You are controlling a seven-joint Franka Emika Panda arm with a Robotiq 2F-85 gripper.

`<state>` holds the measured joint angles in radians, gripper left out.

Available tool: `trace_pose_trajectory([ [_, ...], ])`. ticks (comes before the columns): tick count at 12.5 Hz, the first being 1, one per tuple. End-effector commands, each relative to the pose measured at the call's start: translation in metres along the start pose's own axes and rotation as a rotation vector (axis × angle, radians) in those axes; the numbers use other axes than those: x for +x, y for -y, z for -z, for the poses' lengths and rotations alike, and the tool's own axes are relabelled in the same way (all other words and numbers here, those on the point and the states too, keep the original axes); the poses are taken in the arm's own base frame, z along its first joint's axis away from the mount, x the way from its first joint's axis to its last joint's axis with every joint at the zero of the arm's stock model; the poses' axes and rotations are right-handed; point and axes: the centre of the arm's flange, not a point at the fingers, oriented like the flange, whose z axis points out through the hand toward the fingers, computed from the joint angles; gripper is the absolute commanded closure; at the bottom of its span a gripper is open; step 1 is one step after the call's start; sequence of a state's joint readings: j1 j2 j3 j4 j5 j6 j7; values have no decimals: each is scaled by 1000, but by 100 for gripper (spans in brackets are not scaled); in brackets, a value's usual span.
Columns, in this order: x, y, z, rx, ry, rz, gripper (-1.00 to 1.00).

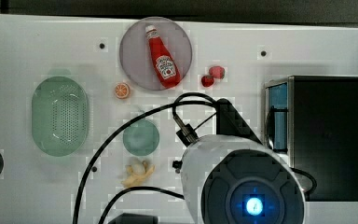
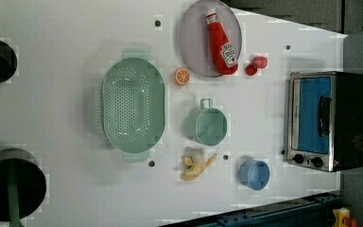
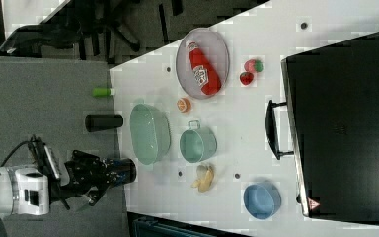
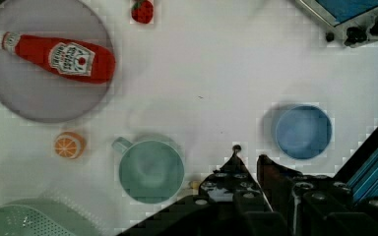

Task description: Flap open oven.

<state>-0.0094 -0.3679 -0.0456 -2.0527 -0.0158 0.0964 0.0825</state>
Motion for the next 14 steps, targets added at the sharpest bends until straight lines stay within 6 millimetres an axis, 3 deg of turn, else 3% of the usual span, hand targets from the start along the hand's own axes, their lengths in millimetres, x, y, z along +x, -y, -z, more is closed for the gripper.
trace_pose_trajectory([
  [1, 14, -21, -3, 5, 6, -24, 65],
  [5, 50, -47, -34, 1, 35, 179, 65],
  [11, 122, -97, -80, -4, -37, 588, 65],
  [14, 156, -115, -111, -28, -79, 699, 65],
])
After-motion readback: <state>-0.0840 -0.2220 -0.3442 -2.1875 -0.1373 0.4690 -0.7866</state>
